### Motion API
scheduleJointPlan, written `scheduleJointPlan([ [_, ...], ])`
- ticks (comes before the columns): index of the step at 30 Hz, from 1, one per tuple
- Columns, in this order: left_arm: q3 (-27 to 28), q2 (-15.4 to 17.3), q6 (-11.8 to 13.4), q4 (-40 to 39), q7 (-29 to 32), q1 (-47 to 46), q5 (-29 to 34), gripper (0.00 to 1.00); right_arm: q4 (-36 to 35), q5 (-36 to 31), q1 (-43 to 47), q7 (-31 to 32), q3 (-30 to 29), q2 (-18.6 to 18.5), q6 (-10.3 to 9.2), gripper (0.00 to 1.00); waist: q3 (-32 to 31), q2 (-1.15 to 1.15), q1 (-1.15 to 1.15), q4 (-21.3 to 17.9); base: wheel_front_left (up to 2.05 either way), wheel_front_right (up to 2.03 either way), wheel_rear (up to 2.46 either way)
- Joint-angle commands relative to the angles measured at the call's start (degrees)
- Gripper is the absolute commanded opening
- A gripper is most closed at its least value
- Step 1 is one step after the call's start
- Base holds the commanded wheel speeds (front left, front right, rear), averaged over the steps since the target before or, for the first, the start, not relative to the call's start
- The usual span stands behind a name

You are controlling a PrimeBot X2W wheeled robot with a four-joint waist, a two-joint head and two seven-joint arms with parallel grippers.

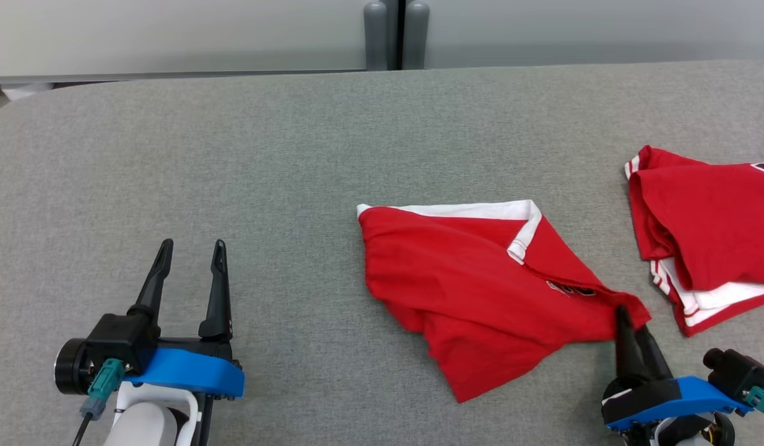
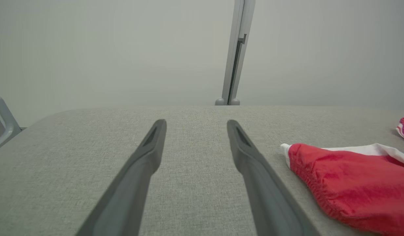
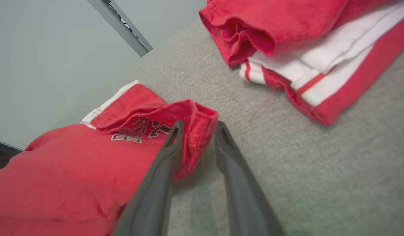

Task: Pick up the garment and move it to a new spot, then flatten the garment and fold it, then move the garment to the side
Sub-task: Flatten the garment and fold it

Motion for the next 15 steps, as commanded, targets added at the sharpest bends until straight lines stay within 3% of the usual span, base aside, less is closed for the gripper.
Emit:
scheduleJointPlan([
  [1,-0.04,0.13,0.3,-0.43,0.13,0.35,-0.13,1.0,-0.43,-0.91,0.18,-0.64,0.24,-0.08,0.01,1.0,-0.19,-0.01,0.0,-0.34,0.0,0.0,0.0],
  [8,-0.16,0.39,1.2,-0.57,0.53,1.65,-0.24,1.0,-9.09,-16.13,3.06,-1.62,-0.33,-0.53,0.01,1.0,-1.89,-0.01,0.0,-0.95,0.0,0.0,0.0],
  [15,-0.28,0.7,2.18,-0.58,0.82,4.01,-0.43,1.0,-21.69,-26.52,5.99,3.92,-1.43,-1.22,0.01,1.0,-5.17,-0.01,0.0,-0.85,0.0,0.0,0.0],
])
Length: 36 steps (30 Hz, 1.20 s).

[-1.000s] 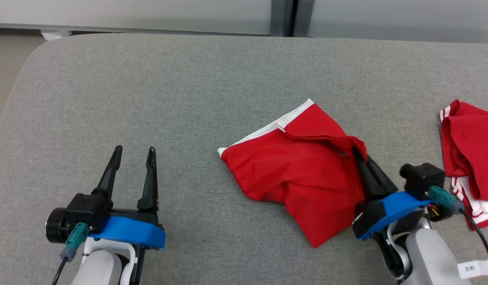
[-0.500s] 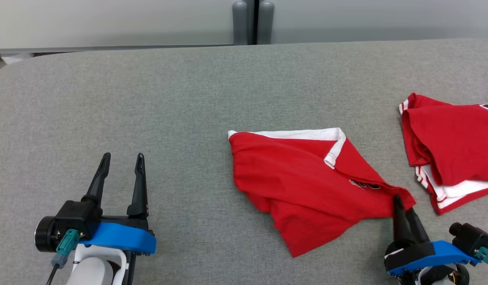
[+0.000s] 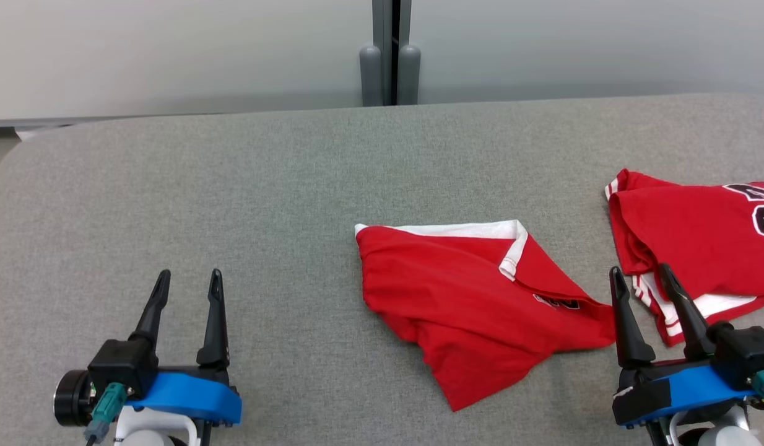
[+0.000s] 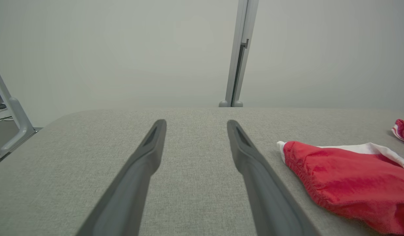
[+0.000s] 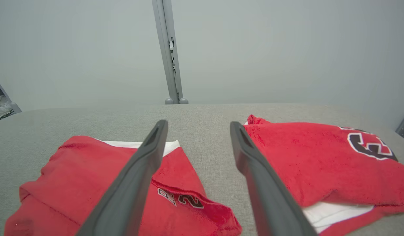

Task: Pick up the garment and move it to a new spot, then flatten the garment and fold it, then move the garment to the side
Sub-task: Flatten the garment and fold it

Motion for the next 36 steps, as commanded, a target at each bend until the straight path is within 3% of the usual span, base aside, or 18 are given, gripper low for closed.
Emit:
scheduleJointPlan([
  [1,-0.13,0.34,0.33,-0.1,0.22,1.13,-0.24,1.0,-3.49,-1.71,1.55,2.25,0.34,-0.18,0.01,1.0,-1.32,0.0,0.01,-0.27,0.0,0.0,0.0],
  [7,-0.62,0.53,0.81,-0.87,0.93,3.05,-0.44,1.0,-9.55,-2.84,3.75,7.07,0.82,-0.19,0.01,1.0,-3.04,0.0,0.01,0.08,0.0,0.0,0.0],
  [23,-1.05,1.02,1.33,-1.88,1.22,3.94,-0.99,1.0,-12.02,-1.15,5.26,9.25,0.75,0.49,0.01,1.0,-3.42,0.0,0.01,0.07,0.0,0.0,0.0],
  [30,-1.53,1.05,1.29,-2.37,1.15,2.49,-0.88,1.0,-10.47,-0.82,3.59,9.84,1.34,-0.17,0.01,1.0,-2.12,0.0,0.01,0.63,0.0,0.0,0.0],
  [36,-2.48,0.36,0.75,-2.66,0.85,-1.14,-0.29,1.0,-3.08,-1.01,-1.5,10.96,5.56,-2.62,0.01,1.0,2.11,0.0,0.01,2.94,0.0,0.0,0.0],
])
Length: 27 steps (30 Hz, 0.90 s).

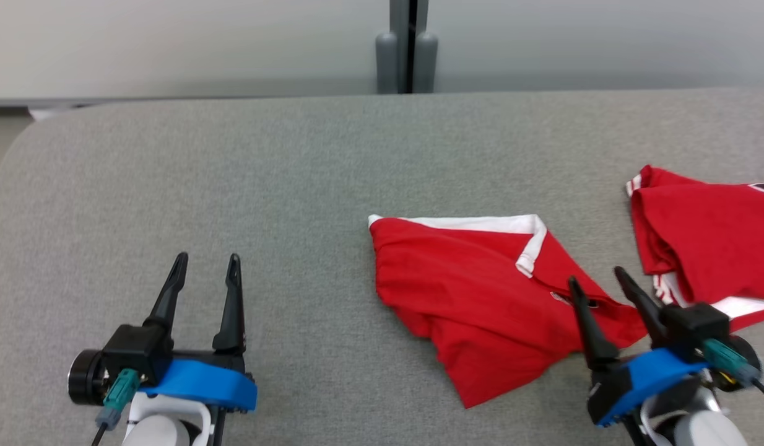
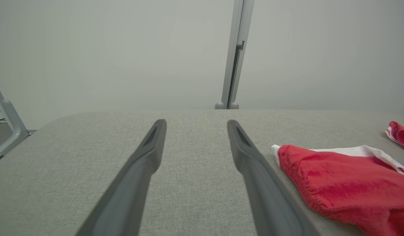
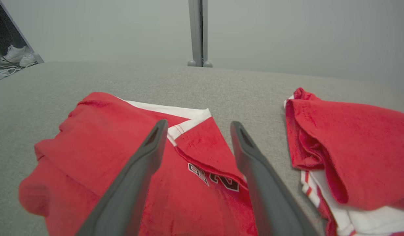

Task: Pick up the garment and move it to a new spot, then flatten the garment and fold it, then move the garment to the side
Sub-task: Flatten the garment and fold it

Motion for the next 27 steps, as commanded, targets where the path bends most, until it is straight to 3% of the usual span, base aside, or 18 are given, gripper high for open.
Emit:
scheduleJointPlan([
  [1,-0.32,-0.29,-0.21,0.01,-0.35,-1.67,0.34,1.0,2.68,0.0,-2.45,0.06,1.45,-0.7,0.01,1.0,2.46,0.0,0.0,1.9,0.0,0.0,0.0],
  [7,-0.92,-1.29,-0.85,1.41,-1.18,-4.38,0.51,1.0,14.69,-0.4,-10.72,-1.44,6.54,-1.77,0.01,1.0,5.66,0.0,0.0,3.34,0.0,0.0,0.0],
  [12,-0.9,-1.61,-1.03,2.47,-1.64,-5.23,0.49,1.0,22.04,-1.75,-15.43,-2.21,7.35,-1.56,0.01,1.0,6.35,0.0,0.0,3.37,0.0,0.0,0.0],
  [13,-0.89,-1.65,-1.08,2.6,-1.73,-5.38,0.53,1.0,22.93,-1.92,-16.12,-2.58,7.25,-1.42,0.01,0.49,6.4,0.0,0.0,3.34,0.0,0.0,0.0],
  [14,-0.84,-1.63,-1.12,2.71,-1.84,-5.54,0.55,1.0,23.73,-1.85,-16.69,-2.78,7.06,-1.34,0.01,0.13,6.46,0.0,0.0,3.29,0.0,0.0,0.0],
  [15,-0.77,-1.59,-1.11,2.88,-1.91,-5.7,0.55,1.0,24.31,-1.87,-17.15,-3.18,6.63,-1.47,0.01,0.0,6.51,0.0,0.0,3.23,0.0,0.0,0.0],
  [24,-0.61,-1.79,-1.4,3.47,-2.28,-6.07,0.8,1.0,26.3,-0.7,-18.66,-7.81,-0.25,-1.72,0.01,0.0,5.86,0.0,0.0,2.37,0.0,0.0,0.0],
  [26,-0.65,-1.86,-1.35,3.56,-2.32,-6.03,0.82,1.0,27.07,-0.74,-18.97,-8.82,-2.95,-1.3,0.01,1.0,5.68,0.0,0.0,2.23,0.0,0.0,0.0],
  [27,-0.65,-1.86,-1.37,3.58,-2.33,-5.98,0.82,1.0,27.43,-0.91,-19.04,-9.34,-3.86,-1.02,0.01,1.0,5.61,0.0,0.0,2.15,0.0,0.0,0.0],
])
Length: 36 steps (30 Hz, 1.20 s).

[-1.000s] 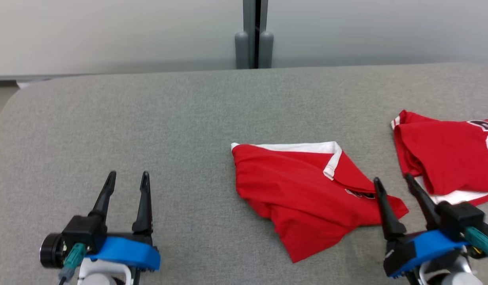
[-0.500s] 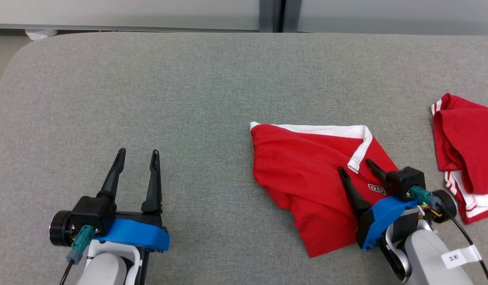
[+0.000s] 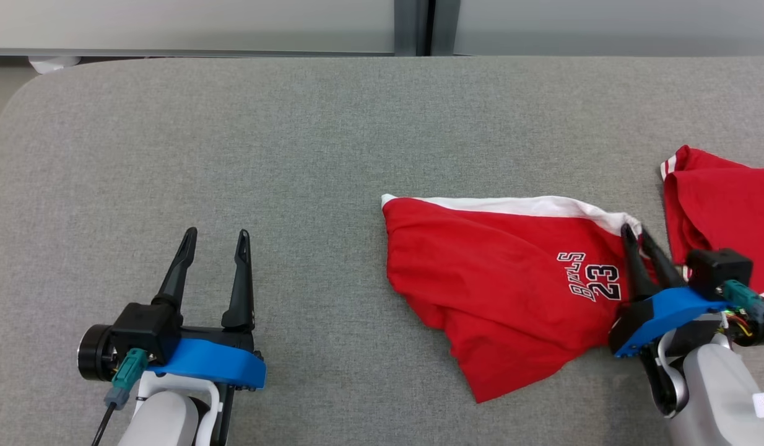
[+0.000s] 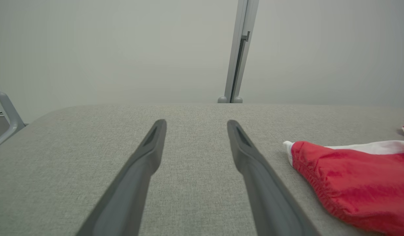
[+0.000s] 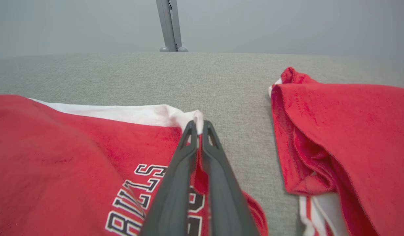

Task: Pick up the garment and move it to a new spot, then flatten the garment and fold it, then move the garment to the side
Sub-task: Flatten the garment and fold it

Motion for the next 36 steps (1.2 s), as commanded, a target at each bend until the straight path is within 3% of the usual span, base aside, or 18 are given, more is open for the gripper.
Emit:
scheduleJointPlan([
  [1,0.17,0.02,-0.01,0.12,-0.27,-0.65,0.27,1.0,0.6,-0.1,-1.27,-1.41,-1.35,0.63,0.01,1.0,-0.15,0.0,0.0,-0.19,0.0,0.0,0.0],
  [7,0.19,0.06,0.19,0.16,-0.38,0.39,0.38,1.0,-0.74,-1.1,-0.22,-4.78,-2.7,1.29,0.01,1.0,-0.73,0.0,0.0,-0.65,0.0,0.0,0.0],
  [14,0.46,0.73,0.86,0.35,-0.38,2.64,0.34,1.0,-9.87,-0.46,6.53,-5.95,-0.13,2.12,0.01,1.0,-3.48,0.0,0.0,-1.11,0.0,0.0,0.0],
  [22,0.49,1.55,1.79,-0.62,0.71,5.57,-0.41,1.0,-23.93,-0.49,17.12,-1.24,-1.3,3.59,0.01,1.0,-6.94,0.0,0.0,-1.85,0.0,0.0,0.0],
  [29,0.37,2.12,2.31,-1.74,1.48,6.74,-0.51,1.0,-31.08,-0.34,21.68,2.22,-1.54,4.34,0.01,1.0,-7.82,0.0,0.0,-2.43,0.0,0.0,0.0],
  [36,0.2,2.52,2.8,-2.5,1.99,7.18,-0.8,1.0,-33.86,0.07,22.98,3.87,-1.63,4.61,0.01,1.0,-8.01,0.0,0.0,-2.71,0.0,0.0,0.0],
])
